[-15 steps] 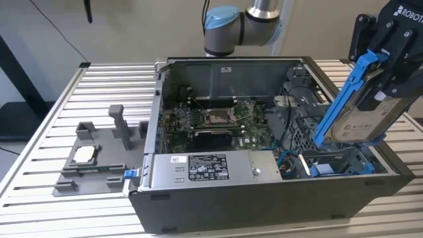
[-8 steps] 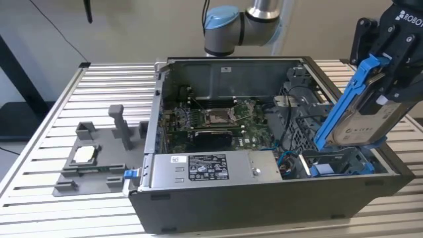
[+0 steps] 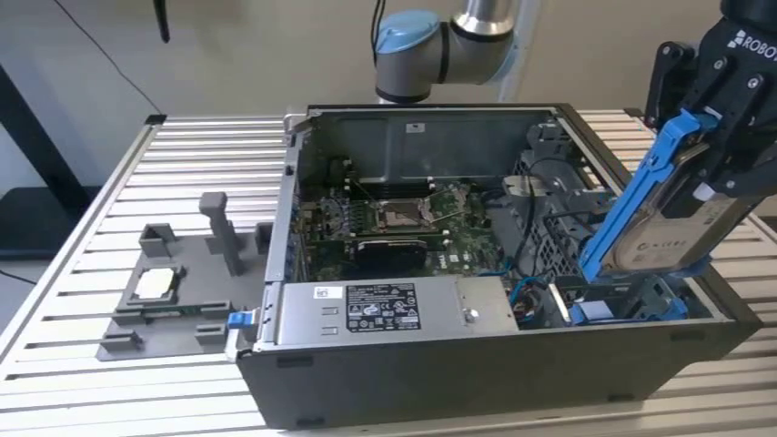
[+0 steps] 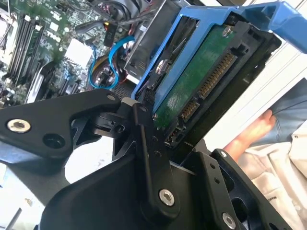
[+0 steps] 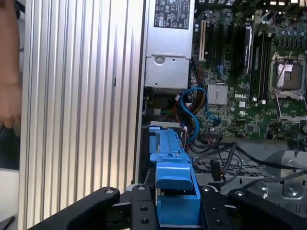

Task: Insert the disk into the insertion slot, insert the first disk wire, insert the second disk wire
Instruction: 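Insert the disk into the insertion slot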

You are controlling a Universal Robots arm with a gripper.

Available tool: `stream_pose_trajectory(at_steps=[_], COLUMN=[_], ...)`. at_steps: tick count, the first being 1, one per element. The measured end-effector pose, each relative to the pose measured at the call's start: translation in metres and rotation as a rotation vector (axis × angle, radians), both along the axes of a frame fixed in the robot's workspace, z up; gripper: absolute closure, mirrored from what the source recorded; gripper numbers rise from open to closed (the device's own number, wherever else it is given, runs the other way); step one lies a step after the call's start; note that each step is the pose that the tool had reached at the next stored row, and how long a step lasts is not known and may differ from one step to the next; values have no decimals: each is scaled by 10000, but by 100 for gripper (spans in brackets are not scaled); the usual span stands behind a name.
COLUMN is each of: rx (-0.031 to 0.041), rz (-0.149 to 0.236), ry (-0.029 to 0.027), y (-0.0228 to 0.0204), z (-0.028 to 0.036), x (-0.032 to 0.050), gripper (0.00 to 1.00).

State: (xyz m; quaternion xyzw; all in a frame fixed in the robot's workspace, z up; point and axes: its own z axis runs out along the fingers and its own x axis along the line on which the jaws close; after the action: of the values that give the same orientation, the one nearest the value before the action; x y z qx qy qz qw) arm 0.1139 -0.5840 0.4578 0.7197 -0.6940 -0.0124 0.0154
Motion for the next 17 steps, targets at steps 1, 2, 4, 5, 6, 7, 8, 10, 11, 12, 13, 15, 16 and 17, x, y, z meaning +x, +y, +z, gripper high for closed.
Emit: stream_pose_trajectory(at_steps=[1,2,4,5,6,7,8,10,11,12,13,15,16,17], rx=[1,2,2,3,3,3,2,1,1,2,3,1,1,0], rz=[1,2,2,3,2,2,1,2,2,2,2,2,2,2], ry=[-2,-5,-8,-8,-8,-8,-8,-8,-8,-8,-8,-9,-9,-9], y=[0,0,0,-1,0,0,-1,0,0,0,0,0,0,0], z=[-14,-26,-53,-70,-86,-101,-119,-144,-155,-164,-171,-172,-172,-172], x=[0,1,1,1,1,1,2,3,4,5,5,5,5,5], gripper=[67,67,67,67,67,67,67,67,67,67,67,67,67,67])
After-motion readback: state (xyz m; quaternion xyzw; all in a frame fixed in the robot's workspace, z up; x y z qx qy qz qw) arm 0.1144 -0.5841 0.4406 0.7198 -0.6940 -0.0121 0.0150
